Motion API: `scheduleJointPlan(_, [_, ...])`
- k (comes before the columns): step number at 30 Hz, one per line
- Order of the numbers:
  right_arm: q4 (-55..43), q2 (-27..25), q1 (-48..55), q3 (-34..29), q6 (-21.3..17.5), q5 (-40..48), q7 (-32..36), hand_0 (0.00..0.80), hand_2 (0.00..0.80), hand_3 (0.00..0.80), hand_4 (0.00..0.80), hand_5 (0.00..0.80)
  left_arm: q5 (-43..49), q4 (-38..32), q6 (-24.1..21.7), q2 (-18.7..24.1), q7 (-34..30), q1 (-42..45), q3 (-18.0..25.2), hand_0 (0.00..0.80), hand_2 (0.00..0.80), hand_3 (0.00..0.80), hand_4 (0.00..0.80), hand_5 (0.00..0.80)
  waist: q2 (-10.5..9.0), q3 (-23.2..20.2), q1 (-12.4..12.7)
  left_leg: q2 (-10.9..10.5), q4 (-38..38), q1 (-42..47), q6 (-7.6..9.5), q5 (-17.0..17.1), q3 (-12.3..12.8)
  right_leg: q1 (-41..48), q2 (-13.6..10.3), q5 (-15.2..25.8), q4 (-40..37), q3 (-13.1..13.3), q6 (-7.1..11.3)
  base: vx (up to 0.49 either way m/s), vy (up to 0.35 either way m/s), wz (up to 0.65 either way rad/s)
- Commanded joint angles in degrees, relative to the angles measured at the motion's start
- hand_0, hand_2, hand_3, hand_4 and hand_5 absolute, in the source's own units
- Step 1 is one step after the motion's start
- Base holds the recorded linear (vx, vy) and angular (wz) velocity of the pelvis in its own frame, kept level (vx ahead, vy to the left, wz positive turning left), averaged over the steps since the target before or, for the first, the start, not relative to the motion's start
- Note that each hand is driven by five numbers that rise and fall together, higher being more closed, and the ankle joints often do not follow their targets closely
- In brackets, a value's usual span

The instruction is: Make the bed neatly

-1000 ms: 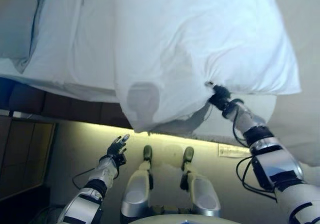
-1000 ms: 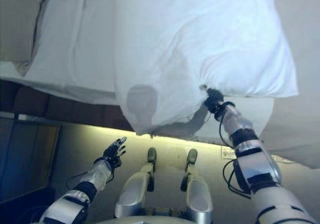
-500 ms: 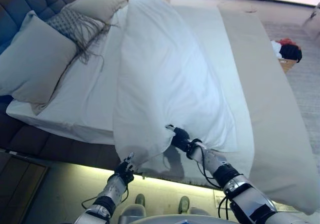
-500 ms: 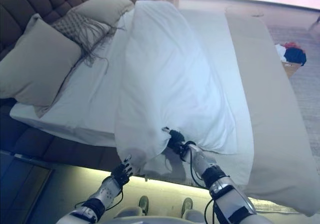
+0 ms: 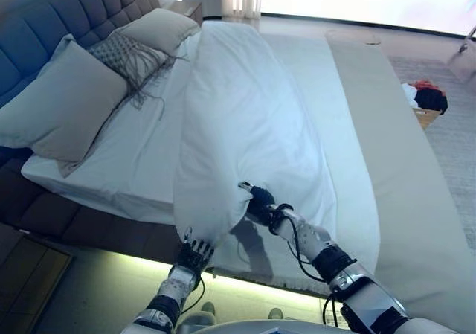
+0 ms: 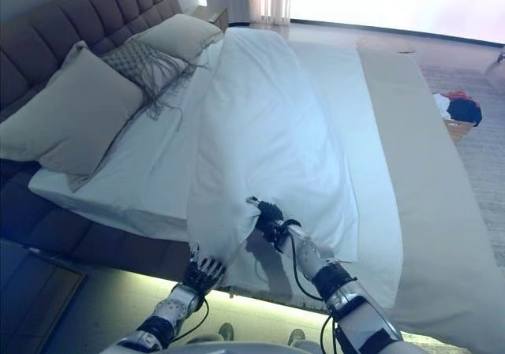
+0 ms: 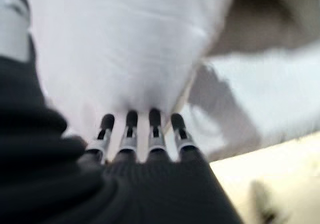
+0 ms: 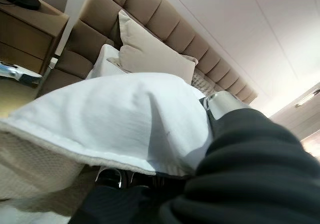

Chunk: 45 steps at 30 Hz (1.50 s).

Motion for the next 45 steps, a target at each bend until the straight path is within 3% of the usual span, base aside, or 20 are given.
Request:
scheduleJointPlan(1, [-11.9, 4.9, -2.5, 2.0, -2.7, 5.8, 3.7, 0.800, 0.800, 0.800, 0.800, 0.800, -11.2, 4.6, 2.2, -1.7, -1.0, -4.2, 0.0, 0.000, 0.000, 0.000, 0.000, 0.000, -3.59, -0.6, 0.6, -0.5, 0.0, 0.2, 0.62, -0.9, 0.3, 1.1, -2.8, -0.6, 3.8, 1.2, 2.88, 0.076, -0.019, 0.03])
scheduleJointPlan(5, [-14.8, 3.5, -2.0, 2.1, -2.9, 7.7, 3.9, 0.800, 0.800, 0.800, 0.800, 0.800, -17.0, 5.5, 3.4, -1.5, -0.7, -4.9, 0.9, 0.000, 0.000, 0.000, 0.000, 0.000, -5.62, 0.7, 0.6, 0.6, 0.2, -0.4, 0.17, -0.8, 0.6, 0.5, -2.0, -0.6, 4.1, 1.8, 2.90, 0.043, -0.061, 0.03])
scheduleJointPlan(7, [-16.7, 2.8, -1.5, 2.7, -4.3, 9.0, 3.9, 0.800, 0.800, 0.800, 0.800, 0.800, -20.5, 5.4, 1.0, -0.7, 1.4, -6.2, 0.9, 0.000, 0.000, 0.000, 0.000, 0.000, -7.43, 1.7, 0.7, 1.4, 0.3, -1.2, -0.04, -0.7, 0.7, -0.2, -1.4, -0.3, 4.2, 1.8, 3.08, -0.038, -0.203, 0.00])
scheduleJointPlan(13, [-20.4, 1.0, -1.9, 4.0, -7.9, 10.8, 5.5, 0.800, 0.800, 0.800, 0.800, 0.800, -20.5, 4.4, 0.7, 1.4, 5.0, -10.6, 2.3, 0.000, 0.000, 0.000, 0.000, 0.000, -12.77, 4.2, 0.7, 3.9, 0.7, -2.9, -0.49, -0.7, 0.7, -2.0, 1.0, 0.8, 3.5, 2.3, 3.28, -0.068, -0.247, -0.02])
scheduleJointPlan(16, [-20.7, 0.1, -2.1, 3.5, -7.5, 11.6, 6.0, 0.800, 0.800, 0.800, 0.800, 0.800, -20.5, 4.0, 2.3, 1.0, 7.6, -10.6, 1.7, 0.000, 0.000, 0.000, 0.000, 0.000, -13.77, 4.3, 0.6, 4.4, 0.5, -2.6, -0.62, -0.8, 0.7, -1.4, 1.6, 1.1, 2.5, 2.4, 3.19, 0.019, -0.104, -0.05])
scheduleJointPlan(25, [-19.9, 0.3, -2.9, 3.1, -6.6, 11.6, 5.7, 0.800, 0.800, 0.800, 0.800, 0.800, -20.5, 1.1, 7.7, -2.1, 8.5, -10.5, -5.8, 0.000, 0.000, 0.000, 0.000, 0.000, -13.15, 4.1, 0.2, 4.3, 0.3, -2.5, -1.12, -0.8, 0.8, -0.4, 1.4, 1.0, 1.5, 2.3, 3.09, 0.010, -0.011, -0.03])
scheduleJointPlan(31, [-19.2, 0.7, -3.1, 2.9, -6.6, 10.7, 5.3, 0.800, 0.800, 0.800, 0.800, 0.800, -20.0, 1.4, 11.4, -3.5, 14.9, -10.3, -9.6, 0.000, 0.000, 0.000, 0.000, 0.000, -12.21, 4.6, 0.2, 4.0, 0.5, -2.8, -1.33, -0.7, 0.7, -0.3, 0.8, 1.1, 1.4, 2.1, 3.19, -0.002, -0.003, -0.01])
scheduleJointPlan(38, [-19.3, 1.8, -4.8, 3.2, -6.7, 10.5, 3.4, 0.800, 0.800, 0.800, 0.800, 0.800, -20.5, 4.0, 15.1, -4.9, 12.9, -8.9, -12.0, 0.000, 0.000, 0.000, 0.000, 0.000, -11.43, 5.2, 0.3, 3.9, 0.5, -3.2, -1.60, -0.3, 0.5, -0.5, 0.5, 0.9, 1.6, 2.2, 3.22, 0.000, 0.000, 0.00])
scheduleJointPlan(40, [-19.3, 1.8, -5.3, 3.4, -7.0, 10.1, 3.0, 0.800, 0.800, 0.800, 0.800, 0.800, -20.5, 3.8, 14.7, -5.2, 10.5, -9.2, -12.4, 0.000, 0.000, 0.000, 0.000, 0.000, -11.41, 5.4, 0.3, 3.9, 0.5, -3.3, -1.67, -0.3, 0.6, -0.5, 0.5, 0.9, 1.6, 2.2, 3.24, 0.000, 0.000, 0.00])
scheduleJointPlan(45, [-18.9, 1.3, -5.9, 3.0, -6.9, 9.7, 2.6, 0.800, 0.800, 0.800, 0.800, 0.800, -20.5, 0.9, 6.9, -5.0, 1.7, -10.5, -11.7, 0.000, 0.000, 0.000, 0.000, 0.000, -11.25, 5.7, -0.1, 4.1, 0.5, -3.3, -1.86, -0.1, 0.8, -0.7, 0.4, 0.9, 1.7, 2.2, 3.23, 0.000, 0.000, 0.00])
